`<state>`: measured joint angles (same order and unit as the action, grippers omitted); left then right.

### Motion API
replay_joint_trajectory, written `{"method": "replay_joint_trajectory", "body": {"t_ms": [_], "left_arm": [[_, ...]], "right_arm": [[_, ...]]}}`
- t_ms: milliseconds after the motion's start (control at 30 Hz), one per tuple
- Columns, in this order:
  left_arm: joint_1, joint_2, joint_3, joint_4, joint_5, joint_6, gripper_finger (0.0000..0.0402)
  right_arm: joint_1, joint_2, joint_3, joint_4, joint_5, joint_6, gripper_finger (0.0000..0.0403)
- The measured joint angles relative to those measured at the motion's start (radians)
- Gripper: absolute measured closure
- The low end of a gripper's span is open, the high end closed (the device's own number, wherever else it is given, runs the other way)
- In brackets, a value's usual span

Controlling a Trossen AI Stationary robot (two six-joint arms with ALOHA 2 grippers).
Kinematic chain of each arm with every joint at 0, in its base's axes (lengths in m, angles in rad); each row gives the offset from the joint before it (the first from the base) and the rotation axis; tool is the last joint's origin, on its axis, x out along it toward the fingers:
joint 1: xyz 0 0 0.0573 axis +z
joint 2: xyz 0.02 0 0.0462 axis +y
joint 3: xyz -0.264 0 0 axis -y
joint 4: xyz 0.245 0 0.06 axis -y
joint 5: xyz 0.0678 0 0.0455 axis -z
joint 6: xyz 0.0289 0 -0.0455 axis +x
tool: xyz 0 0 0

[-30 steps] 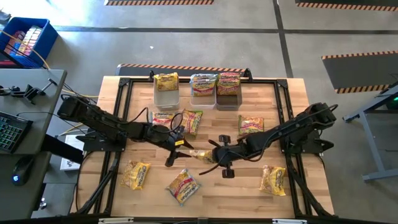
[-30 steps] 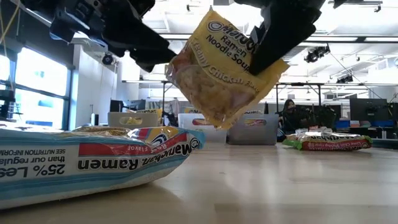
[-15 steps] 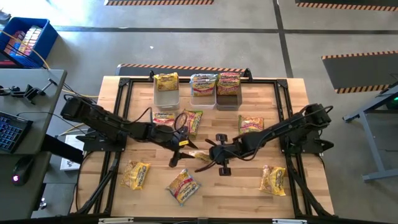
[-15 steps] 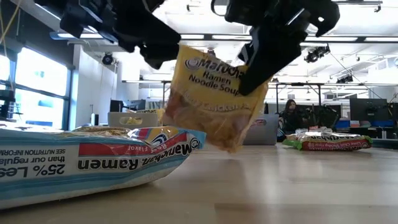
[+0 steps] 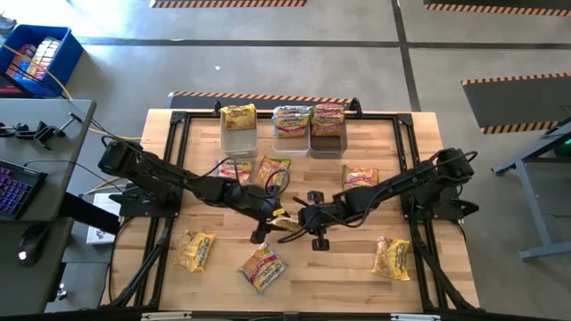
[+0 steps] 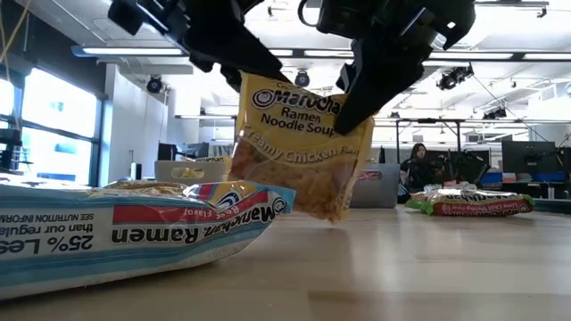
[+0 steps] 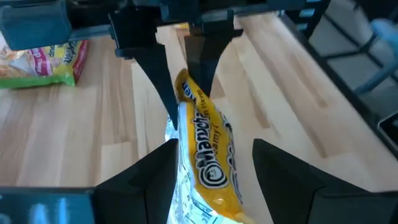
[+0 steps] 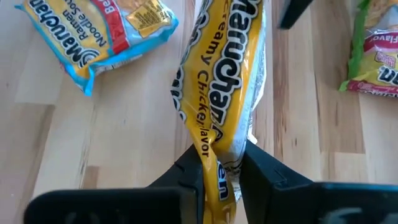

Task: Sort Maruchan noodles
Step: Put the middle yellow noodle pack into the gray bin

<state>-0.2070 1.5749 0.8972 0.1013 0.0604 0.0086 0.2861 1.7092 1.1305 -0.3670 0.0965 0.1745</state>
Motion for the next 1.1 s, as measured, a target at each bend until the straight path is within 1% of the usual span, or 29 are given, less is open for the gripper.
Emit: {"method": "replay_joint_trajectory", "body": {"t_ms": [100,267,367,600,833,967,1100], "left_arm": [[0.0,0.0,0.027,-0.075,-0.002,0.043,0.0203],[-0.007,0.0,0.031,-0.083,-0.007,0.073,0.0203],[-0.015,0.0,0.031,-0.103,-0.034,0.08,0.0203],[-0.024,0.037,0.031,-0.115,-0.047,0.082,0.0203],[-0.026,0.074,0.03,-0.09,-0.048,0.108,0.0205],[-0.026,0.074,0.03,-0.087,-0.051,0.105,0.0217],[-0.026,0.074,0.03,-0.083,-0.054,0.124,0.0251]], "right_arm": [[-0.009,0.0,0.0,0.015,-0.002,-0.004,0.0361],[-0.032,0.0,0.0,0.053,-0.053,-0.011,0.0362],[-0.045,0.007,0.0,0.071,-0.07,-0.012,0.0363],[-0.071,0.029,0.0,0.137,-0.134,-0.023,0.0363],[-0.083,0.032,0.0,0.155,-0.136,-0.017,0.0363],[-0.083,0.032,0.0,0.159,-0.135,-0.018,0.0363],[-0.083,0.032,0.0,0.169,-0.135,-0.022,0.0363]]}}
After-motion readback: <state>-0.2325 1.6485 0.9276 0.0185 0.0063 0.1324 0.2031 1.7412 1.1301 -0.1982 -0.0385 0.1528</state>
